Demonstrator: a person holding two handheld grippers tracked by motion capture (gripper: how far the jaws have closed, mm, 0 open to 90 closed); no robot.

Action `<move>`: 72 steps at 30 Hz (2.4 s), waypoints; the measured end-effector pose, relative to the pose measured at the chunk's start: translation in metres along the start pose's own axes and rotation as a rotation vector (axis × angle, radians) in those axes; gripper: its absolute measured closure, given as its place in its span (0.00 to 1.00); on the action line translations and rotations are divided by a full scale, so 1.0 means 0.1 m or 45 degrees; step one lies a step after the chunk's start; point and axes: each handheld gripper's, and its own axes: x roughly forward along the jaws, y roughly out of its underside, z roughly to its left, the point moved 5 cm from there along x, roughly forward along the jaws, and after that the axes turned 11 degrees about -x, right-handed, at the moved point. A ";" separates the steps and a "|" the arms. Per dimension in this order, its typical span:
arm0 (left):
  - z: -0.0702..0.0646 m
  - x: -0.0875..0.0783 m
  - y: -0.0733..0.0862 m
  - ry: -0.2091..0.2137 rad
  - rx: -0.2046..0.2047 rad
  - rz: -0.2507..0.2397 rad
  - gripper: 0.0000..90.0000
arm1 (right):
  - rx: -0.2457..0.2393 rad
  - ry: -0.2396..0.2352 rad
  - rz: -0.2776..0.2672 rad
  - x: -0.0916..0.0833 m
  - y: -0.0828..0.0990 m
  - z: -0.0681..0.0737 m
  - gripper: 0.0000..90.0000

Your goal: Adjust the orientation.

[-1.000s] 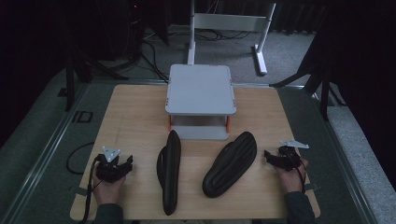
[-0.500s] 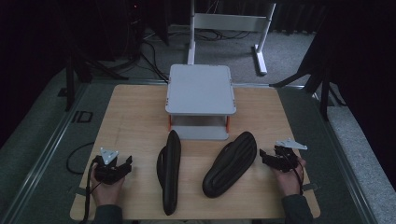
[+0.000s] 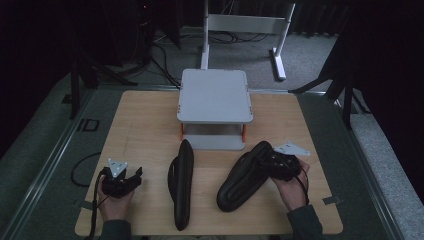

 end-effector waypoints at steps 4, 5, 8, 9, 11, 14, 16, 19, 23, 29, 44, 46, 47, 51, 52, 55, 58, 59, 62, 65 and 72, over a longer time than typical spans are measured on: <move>-0.01 0.01 0.01 0.000 0.011 0.005 0.46 | -0.018 -0.029 0.008 0.07 -0.08 0.10 0.28; -0.02 0.01 0.01 0.000 0.019 0.005 0.46 | -0.024 -0.035 0.006 0.11 -0.14 0.16 0.27; -0.03 0.01 0.01 0.003 0.022 0.004 0.46 | -0.031 -0.053 0.013 0.19 -0.22 0.25 0.25; -0.03 0.01 0.01 -0.001 0.029 0.002 0.46 | -0.044 -0.056 0.015 0.22 -0.24 0.27 0.23; -0.04 0.01 0.01 0.000 0.025 0.001 0.46 | -0.059 -0.049 0.017 0.25 -0.25 0.30 0.21; -0.04 0.01 0.00 0.002 0.021 -0.006 0.46 | -0.097 -0.014 0.064 0.34 -0.26 0.36 0.18; -0.04 0.01 0.00 0.002 0.021 -0.006 0.46 | -0.103 -0.014 0.081 0.36 -0.25 0.37 0.18; -0.04 0.01 0.00 0.006 0.024 -0.006 0.46 | -0.122 0.025 0.125 0.39 -0.19 0.38 0.15; -0.05 0.01 0.00 0.004 0.023 -0.008 0.46 | -0.119 0.027 0.122 0.35 -0.19 0.38 0.15; -0.04 0.00 0.00 0.008 0.020 -0.013 0.46 | -0.039 -0.066 0.081 0.16 -0.10 0.36 0.15; -0.06 0.01 0.01 0.005 0.028 -0.011 0.46 | 0.135 -0.159 -0.011 -0.31 0.15 0.14 0.17; -0.06 0.00 0.01 0.008 0.031 -0.012 0.46 | 0.154 -0.174 -0.018 -0.36 0.18 0.11 0.18; -0.06 0.00 0.01 0.004 0.032 -0.016 0.46 | 0.162 -0.179 -0.020 -0.38 0.20 0.10 0.18; -0.06 -0.01 0.00 0.003 0.028 -0.026 0.46 | 0.187 -0.187 -0.020 -0.46 0.25 0.05 0.20; -0.06 -0.01 0.00 0.003 0.028 -0.026 0.46 | 0.187 -0.187 -0.020 -0.46 0.25 0.05 0.20; -0.06 -0.01 0.00 0.007 0.030 -0.025 0.46 | 0.183 -0.152 0.004 -0.55 0.33 -0.03 0.25; -0.06 0.00 0.01 0.004 0.035 -0.024 0.46 | 0.209 -0.182 0.000 -0.58 0.37 -0.07 0.27; -0.07 -0.01 0.01 0.006 0.033 -0.026 0.46 | 0.224 -0.188 0.001 -0.59 0.40 -0.09 0.27; -0.07 -0.01 0.00 0.006 0.033 -0.028 0.46 | 0.257 -0.193 0.002 -0.64 0.47 -0.19 0.33; -0.07 -0.01 0.00 0.005 0.033 -0.030 0.46 | 0.281 -0.152 0.020 -0.68 0.55 -0.31 0.36; -0.07 -0.01 0.00 0.003 0.035 -0.031 0.46 | 0.354 -0.070 0.134 -0.59 0.85 -0.56 0.46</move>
